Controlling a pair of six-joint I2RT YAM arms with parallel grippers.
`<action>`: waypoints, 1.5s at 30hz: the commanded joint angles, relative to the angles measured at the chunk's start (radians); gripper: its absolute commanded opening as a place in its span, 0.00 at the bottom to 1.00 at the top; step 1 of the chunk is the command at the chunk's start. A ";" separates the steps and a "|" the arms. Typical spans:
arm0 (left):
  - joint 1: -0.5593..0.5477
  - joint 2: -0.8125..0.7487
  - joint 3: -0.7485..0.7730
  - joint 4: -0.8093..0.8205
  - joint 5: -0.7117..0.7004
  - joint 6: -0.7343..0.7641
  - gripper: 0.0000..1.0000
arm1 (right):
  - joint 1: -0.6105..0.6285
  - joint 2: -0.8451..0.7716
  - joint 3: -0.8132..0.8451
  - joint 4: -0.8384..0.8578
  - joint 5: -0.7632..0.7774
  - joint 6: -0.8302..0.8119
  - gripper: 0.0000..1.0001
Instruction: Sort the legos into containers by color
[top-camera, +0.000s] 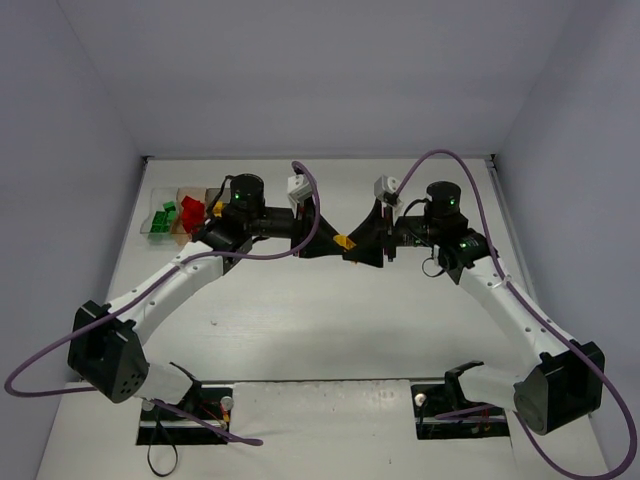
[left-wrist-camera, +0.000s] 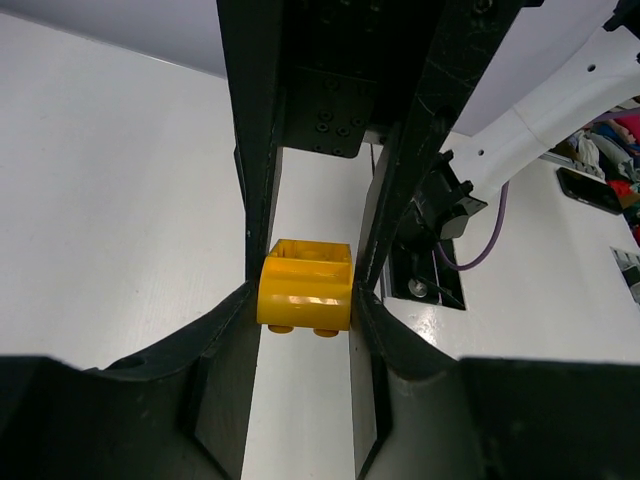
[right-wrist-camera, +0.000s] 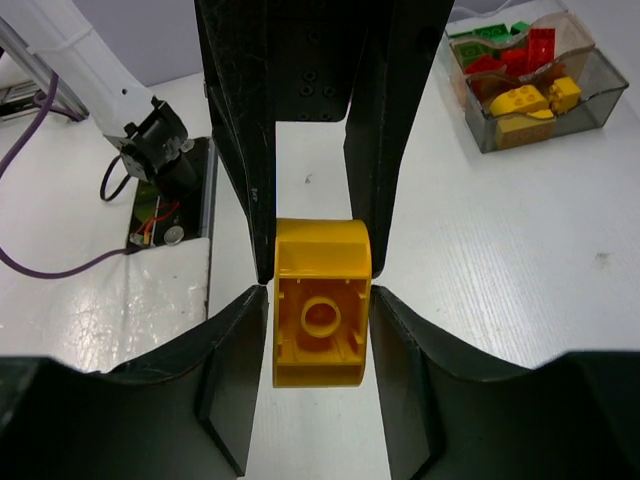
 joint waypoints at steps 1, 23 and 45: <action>-0.003 -0.052 0.013 0.108 -0.010 0.029 0.00 | 0.006 -0.010 -0.019 0.055 -0.002 0.007 0.43; 0.310 -0.133 -0.070 -0.099 -0.460 0.075 0.00 | -0.028 -0.043 -0.074 -0.008 0.271 0.056 0.98; 0.518 0.381 0.325 -0.294 -1.062 0.054 0.01 | -0.039 -0.088 -0.112 -0.028 0.315 0.056 0.99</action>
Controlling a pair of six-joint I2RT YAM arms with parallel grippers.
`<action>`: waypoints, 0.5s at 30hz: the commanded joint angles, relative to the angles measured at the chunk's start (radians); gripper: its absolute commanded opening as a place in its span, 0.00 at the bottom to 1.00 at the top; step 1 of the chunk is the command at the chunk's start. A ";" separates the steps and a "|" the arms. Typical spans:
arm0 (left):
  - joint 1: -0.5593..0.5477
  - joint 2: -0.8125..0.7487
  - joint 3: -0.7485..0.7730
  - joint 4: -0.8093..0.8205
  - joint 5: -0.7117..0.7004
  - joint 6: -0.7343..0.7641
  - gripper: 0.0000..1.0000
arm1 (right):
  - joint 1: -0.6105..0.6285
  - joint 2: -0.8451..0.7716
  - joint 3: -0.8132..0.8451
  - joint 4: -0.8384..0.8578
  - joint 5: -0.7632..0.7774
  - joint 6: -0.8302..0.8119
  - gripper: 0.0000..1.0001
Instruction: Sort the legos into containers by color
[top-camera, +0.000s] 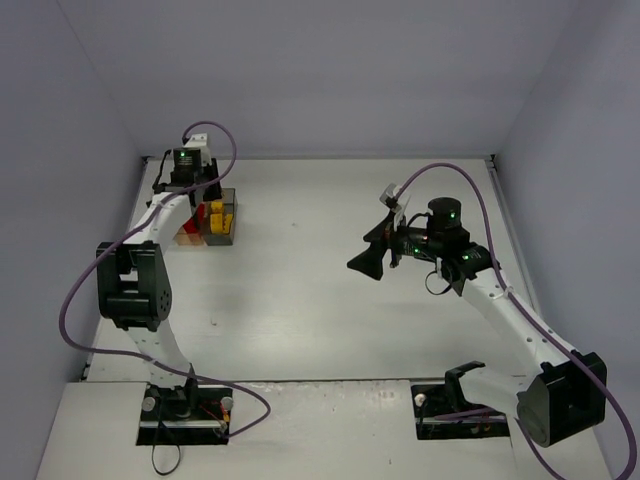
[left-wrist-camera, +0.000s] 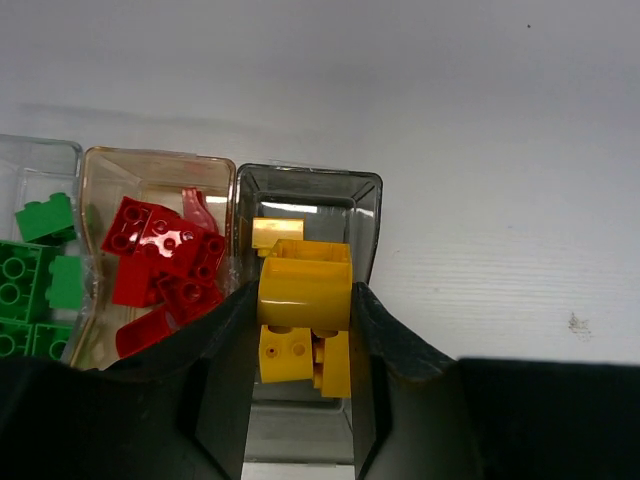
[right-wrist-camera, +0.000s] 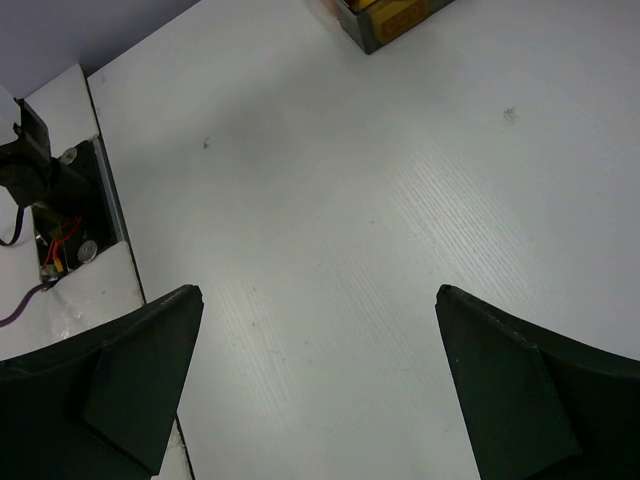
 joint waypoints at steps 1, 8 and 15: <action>-0.005 0.001 0.086 0.021 -0.015 0.005 0.01 | -0.012 -0.026 0.007 0.039 0.002 -0.002 0.99; -0.005 0.033 0.071 0.043 0.010 0.005 0.03 | -0.016 -0.018 0.007 0.033 0.007 -0.002 0.99; -0.010 0.087 0.071 0.089 0.034 0.001 0.14 | -0.018 -0.011 0.011 0.030 0.007 0.004 0.99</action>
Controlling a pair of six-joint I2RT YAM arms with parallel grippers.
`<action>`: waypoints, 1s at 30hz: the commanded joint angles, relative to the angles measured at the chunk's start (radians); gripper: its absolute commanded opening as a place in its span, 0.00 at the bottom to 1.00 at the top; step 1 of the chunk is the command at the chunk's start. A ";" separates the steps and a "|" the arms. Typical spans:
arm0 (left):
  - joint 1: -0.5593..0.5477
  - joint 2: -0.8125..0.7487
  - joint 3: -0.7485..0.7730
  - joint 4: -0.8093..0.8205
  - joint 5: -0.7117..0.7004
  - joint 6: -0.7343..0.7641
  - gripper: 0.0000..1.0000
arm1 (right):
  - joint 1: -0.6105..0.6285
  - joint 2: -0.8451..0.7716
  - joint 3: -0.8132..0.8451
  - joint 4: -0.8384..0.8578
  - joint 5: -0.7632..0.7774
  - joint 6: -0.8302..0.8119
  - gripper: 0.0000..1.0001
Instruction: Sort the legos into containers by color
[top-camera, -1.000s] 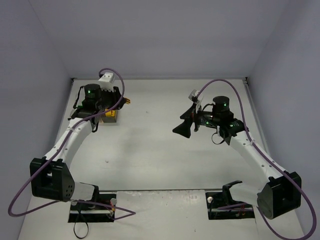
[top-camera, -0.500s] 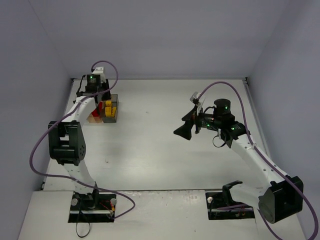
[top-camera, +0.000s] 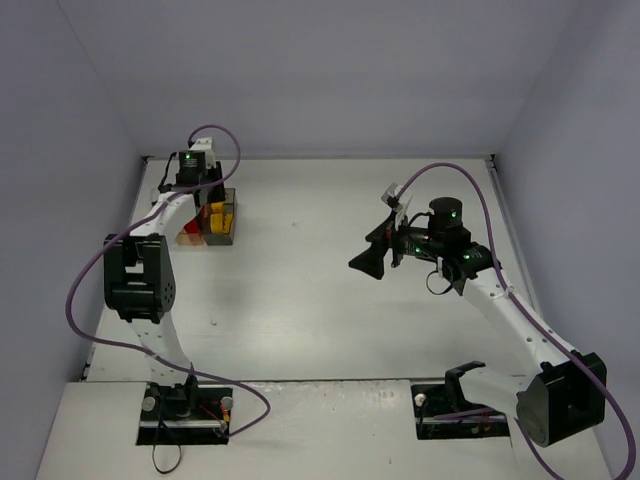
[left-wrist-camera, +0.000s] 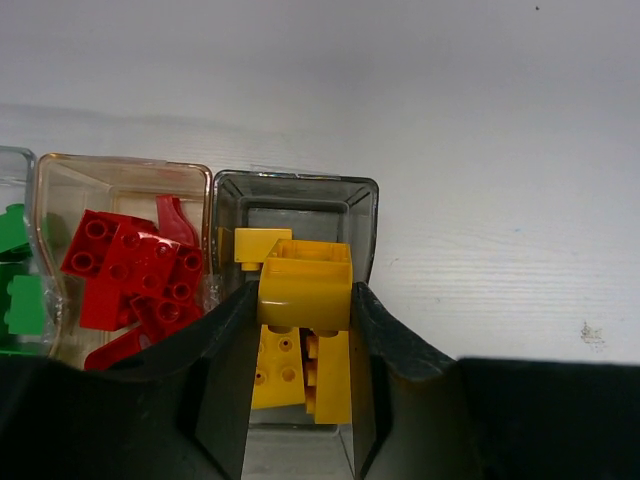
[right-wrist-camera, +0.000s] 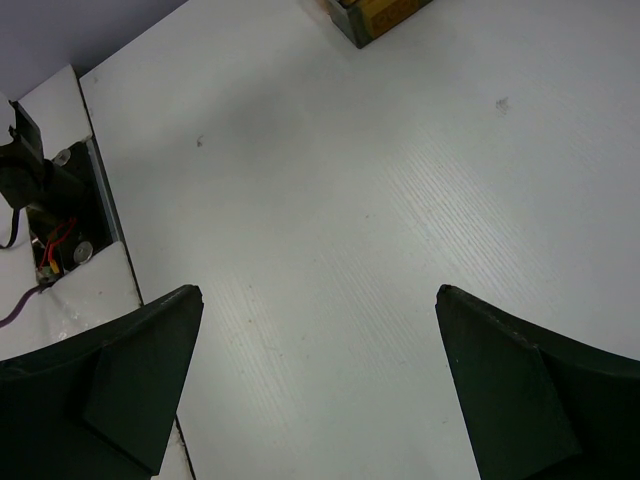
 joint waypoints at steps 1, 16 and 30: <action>-0.006 0.016 0.047 0.066 0.013 0.001 0.16 | -0.005 -0.014 0.013 0.043 -0.003 0.006 0.99; -0.021 -0.140 0.016 0.011 0.004 0.004 0.72 | -0.007 -0.028 0.039 0.028 0.066 0.035 1.00; -0.032 -0.771 -0.048 -0.598 -0.030 -0.121 0.82 | -0.030 -0.113 0.204 -0.090 0.632 0.268 1.00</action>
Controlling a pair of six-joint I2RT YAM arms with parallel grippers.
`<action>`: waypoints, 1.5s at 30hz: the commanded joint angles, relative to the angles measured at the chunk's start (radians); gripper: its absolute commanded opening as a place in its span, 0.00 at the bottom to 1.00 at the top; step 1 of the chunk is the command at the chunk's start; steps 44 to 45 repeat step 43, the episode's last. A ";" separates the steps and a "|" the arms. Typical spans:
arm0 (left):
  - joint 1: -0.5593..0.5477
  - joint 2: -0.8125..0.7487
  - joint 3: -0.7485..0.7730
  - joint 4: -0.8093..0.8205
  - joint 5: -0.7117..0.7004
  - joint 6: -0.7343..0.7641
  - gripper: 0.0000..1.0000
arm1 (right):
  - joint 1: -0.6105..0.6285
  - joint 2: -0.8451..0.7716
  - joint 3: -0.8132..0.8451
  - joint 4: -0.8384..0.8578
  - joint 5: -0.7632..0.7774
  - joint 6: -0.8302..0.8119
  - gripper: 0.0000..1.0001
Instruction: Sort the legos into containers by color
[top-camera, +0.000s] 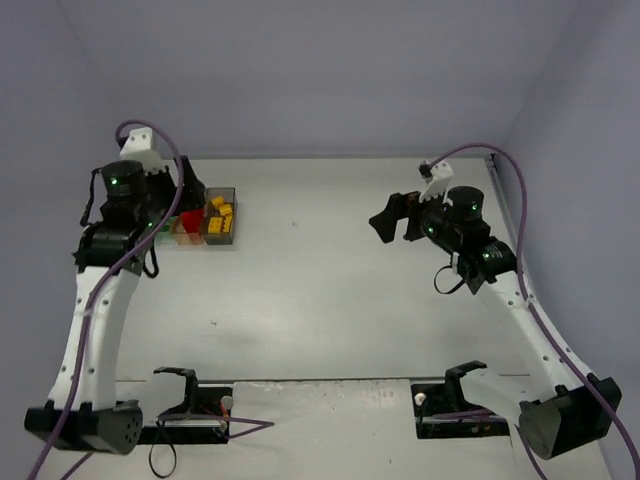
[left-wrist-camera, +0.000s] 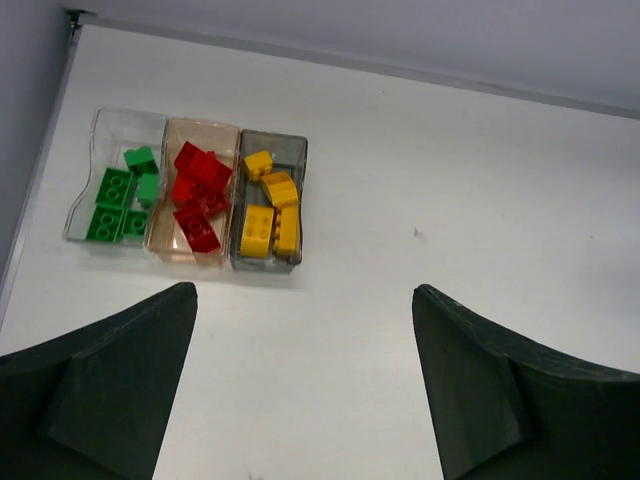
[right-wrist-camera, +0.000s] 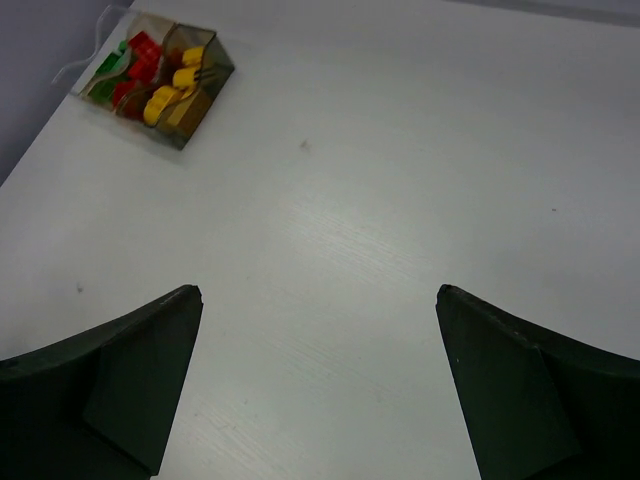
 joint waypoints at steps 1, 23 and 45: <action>-0.006 -0.134 0.004 -0.261 -0.009 -0.048 0.82 | -0.010 -0.088 0.100 -0.024 0.211 0.038 1.00; -0.023 -0.683 -0.215 -0.401 -0.238 -0.093 0.86 | -0.008 -0.493 0.097 -0.294 0.625 -0.040 1.00; -0.023 -0.750 -0.197 -0.473 -0.230 -0.102 0.86 | 0.042 -0.535 0.065 -0.303 0.643 -0.050 1.00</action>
